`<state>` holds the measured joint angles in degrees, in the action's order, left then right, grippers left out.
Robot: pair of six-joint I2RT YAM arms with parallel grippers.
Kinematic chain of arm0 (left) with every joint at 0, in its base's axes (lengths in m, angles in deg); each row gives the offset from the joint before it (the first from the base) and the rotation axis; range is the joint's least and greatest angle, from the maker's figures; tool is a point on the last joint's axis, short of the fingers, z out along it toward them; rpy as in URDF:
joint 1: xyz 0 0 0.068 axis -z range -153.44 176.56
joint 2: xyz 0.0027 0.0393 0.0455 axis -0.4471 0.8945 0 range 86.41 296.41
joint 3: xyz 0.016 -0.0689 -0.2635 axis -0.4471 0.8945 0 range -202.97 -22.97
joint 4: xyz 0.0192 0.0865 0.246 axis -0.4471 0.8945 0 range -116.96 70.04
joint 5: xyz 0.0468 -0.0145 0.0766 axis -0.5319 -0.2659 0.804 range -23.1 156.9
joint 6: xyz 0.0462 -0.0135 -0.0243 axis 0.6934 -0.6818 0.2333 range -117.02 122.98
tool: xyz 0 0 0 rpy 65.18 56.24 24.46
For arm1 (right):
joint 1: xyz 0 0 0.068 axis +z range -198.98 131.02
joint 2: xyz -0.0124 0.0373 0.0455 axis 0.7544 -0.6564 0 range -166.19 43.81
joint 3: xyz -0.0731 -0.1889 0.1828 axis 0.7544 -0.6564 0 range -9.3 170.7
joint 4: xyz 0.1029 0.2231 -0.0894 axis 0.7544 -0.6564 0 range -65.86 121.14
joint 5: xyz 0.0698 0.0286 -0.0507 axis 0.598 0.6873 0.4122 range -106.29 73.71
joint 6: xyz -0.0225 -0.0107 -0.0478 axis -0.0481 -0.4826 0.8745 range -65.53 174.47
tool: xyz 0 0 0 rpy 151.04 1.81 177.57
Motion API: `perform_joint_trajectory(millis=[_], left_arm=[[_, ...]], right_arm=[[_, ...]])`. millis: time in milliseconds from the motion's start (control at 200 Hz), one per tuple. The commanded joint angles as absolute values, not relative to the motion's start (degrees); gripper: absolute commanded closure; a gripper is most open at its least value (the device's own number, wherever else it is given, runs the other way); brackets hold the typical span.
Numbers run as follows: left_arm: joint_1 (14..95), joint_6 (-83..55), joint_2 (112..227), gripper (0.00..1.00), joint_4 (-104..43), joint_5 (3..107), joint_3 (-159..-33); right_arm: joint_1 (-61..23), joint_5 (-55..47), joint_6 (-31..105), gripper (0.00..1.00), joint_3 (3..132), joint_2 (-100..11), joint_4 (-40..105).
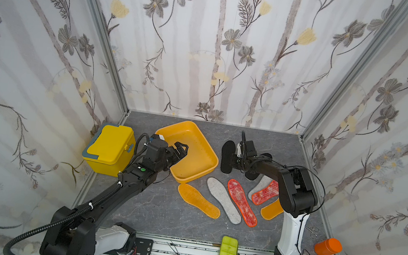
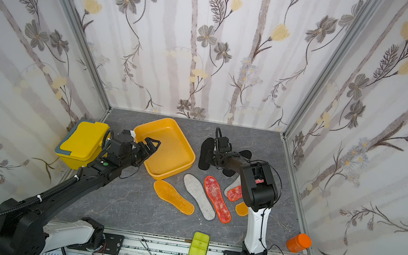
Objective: Put the insoles into the storage box
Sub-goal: Pick up the insole from the center of the board.
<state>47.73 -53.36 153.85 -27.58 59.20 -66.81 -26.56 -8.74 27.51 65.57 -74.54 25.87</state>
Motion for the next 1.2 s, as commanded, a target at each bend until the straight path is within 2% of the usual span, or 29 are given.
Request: perform_joint_trajectory(millis=[0, 360, 689, 899, 1104, 1194], left_arm=[[47.65, -52.62, 154.22, 0.0, -27.06, 58.38, -67.73], [47.82, -49.84, 155.13, 0.0, -25.67, 55.59, -70.33], [47.83, -47.67, 155.44, 0.0, -28.98, 54.31, -71.47], [47.83, -44.98, 157.63, 0.0, -28.55, 53.38, -74.8], [48.0, -44.91, 159.88, 0.07, -30.3, 51.71, -75.61], [48.26, -45.25, 160.64, 0.15, -30.32, 51.61, -75.23]], right_arm=[[-26.73, -9.25, 27.14, 0.98, 64.32, -73.93, 25.53], [-28.77, -3.25, 31.99, 1.0, 55.49, -64.75, 39.19], [-29.2, -1.19, 38.21, 1.0, 57.61, -52.72, 34.78], [-27.57, 11.67, 38.51, 1.0, 64.15, -52.18, 28.31], [-20.81, 16.19, 34.63, 1.0, 66.55, -54.84, 29.51], [-18.2, 16.46, 33.93, 1.0, 66.93, -56.02, 31.13]])
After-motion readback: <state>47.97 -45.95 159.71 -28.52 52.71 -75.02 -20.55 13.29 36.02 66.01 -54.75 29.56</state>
